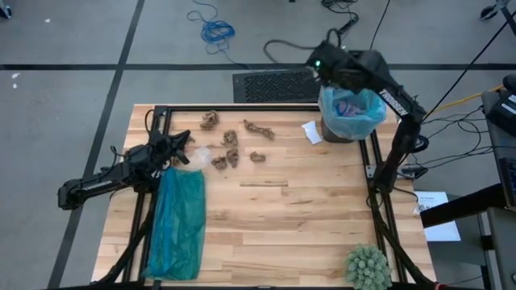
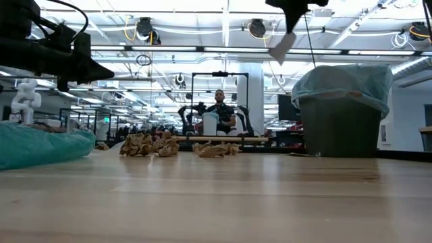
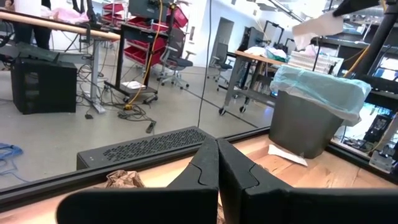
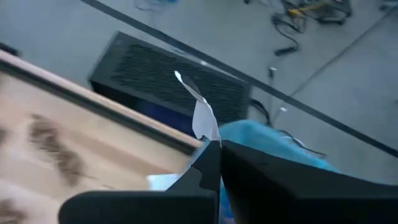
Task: Place trash/remove bag and relplace
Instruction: Put the black paper into the trash bin
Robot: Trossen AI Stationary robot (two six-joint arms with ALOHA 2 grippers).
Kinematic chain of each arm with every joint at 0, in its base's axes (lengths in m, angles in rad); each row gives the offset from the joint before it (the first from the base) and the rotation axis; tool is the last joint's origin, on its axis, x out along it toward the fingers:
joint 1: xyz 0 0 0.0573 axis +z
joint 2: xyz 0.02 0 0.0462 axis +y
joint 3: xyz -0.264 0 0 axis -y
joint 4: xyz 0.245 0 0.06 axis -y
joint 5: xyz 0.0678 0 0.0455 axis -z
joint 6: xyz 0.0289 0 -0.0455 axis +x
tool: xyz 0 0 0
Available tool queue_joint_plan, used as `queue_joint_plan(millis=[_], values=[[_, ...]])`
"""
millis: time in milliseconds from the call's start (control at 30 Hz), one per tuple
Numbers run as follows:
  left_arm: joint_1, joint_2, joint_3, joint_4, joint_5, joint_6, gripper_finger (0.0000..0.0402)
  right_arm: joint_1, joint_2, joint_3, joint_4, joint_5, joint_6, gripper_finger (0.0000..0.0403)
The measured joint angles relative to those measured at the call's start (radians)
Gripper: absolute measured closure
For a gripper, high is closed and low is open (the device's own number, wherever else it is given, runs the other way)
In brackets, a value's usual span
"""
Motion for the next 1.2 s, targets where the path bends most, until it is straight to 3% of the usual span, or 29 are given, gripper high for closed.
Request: queue_joint_plan(millis=[200,467,667,867,1033,1200], values=[[0.0,0.0,0.0,0.001,0.0,0.0,0.0401,-0.15,-0.016,0.0,0.002,-0.029,-0.163,0.0403],[0.0,0.0,0.0,0.001,0.0,0.0,0.0401,-0.338,-0.028,-0.001,0.001,-0.312,-0.253,0.0403],[0.0,0.0,0.0,0.001,0.0,0.0,0.0401,-0.448,-0.027,-0.001,0.002,-0.389,-0.295,0.0403],[0.0,0.0,0.0,0.001,0.0,0.0,0.0401,-0.531,-0.027,-0.001,0.002,-0.606,-0.291,0.0403],[0.0,0.0,0.0,0.001,0.0,0.0,0.0401,-0.552,-0.027,-0.001,0.002,-0.667,-0.251,0.0403],[0.0,0.0,0.0,0.001,0.0,0.0,0.0401,-0.545,-0.027,-0.001,0.002,-0.901,-0.138,0.0403]])
